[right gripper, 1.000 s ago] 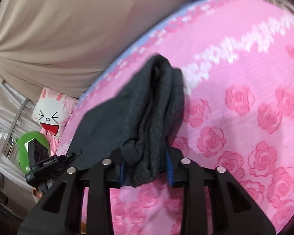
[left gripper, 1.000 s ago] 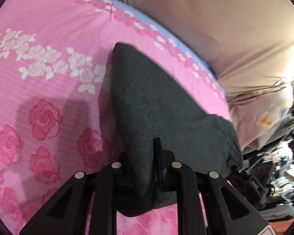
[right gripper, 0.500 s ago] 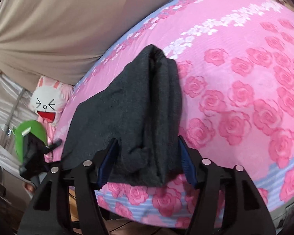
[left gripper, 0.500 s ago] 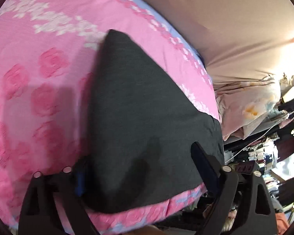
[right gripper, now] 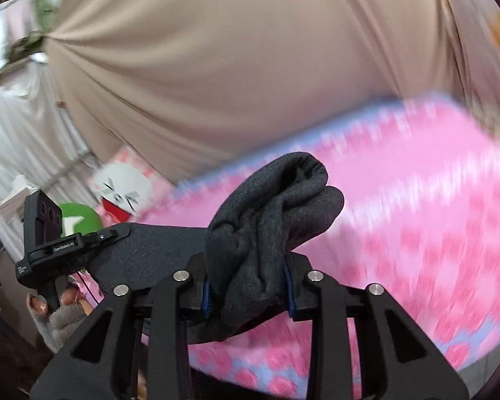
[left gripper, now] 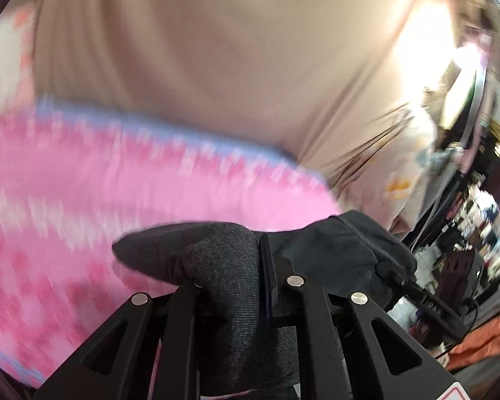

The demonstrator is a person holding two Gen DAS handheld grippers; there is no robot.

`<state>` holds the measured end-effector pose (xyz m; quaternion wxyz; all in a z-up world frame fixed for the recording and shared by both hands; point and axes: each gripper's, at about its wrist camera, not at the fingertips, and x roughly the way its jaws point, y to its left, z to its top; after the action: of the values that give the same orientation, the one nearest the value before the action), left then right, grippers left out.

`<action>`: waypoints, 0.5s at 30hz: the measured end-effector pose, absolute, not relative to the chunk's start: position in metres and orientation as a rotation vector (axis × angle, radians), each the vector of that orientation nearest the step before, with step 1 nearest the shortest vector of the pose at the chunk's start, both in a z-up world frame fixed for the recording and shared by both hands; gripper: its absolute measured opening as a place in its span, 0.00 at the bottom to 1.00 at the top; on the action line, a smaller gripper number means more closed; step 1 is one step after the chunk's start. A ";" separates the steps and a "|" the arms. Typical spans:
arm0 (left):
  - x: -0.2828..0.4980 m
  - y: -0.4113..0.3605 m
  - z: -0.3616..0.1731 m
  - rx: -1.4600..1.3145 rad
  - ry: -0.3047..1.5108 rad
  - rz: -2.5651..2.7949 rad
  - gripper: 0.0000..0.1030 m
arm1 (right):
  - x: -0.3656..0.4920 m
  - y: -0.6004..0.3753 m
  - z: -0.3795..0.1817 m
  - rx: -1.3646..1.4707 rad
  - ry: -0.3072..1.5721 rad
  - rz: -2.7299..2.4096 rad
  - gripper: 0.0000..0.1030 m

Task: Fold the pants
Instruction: 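Lift the folded pants stack with both tools, each pinching one edge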

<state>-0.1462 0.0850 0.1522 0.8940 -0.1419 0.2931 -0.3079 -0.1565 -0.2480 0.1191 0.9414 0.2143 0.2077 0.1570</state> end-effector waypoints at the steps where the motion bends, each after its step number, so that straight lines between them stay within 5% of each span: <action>1: -0.152 0.085 0.170 -0.276 0.555 -0.641 0.09 | -0.163 -0.247 0.140 0.412 0.357 0.323 0.29; 8: -0.194 0.091 0.281 -0.180 0.171 -0.651 0.09 | -0.187 -0.243 0.237 0.299 -0.003 0.355 0.29; 15: -0.181 0.083 0.335 -0.120 -0.023 -0.597 0.09 | -0.154 -0.242 0.287 0.221 -0.168 0.356 0.29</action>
<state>-0.1811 0.0833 0.3347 0.9540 -0.0590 -0.0113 -0.2937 -0.1538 -0.2416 0.2869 0.9746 0.1094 -0.0833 0.1766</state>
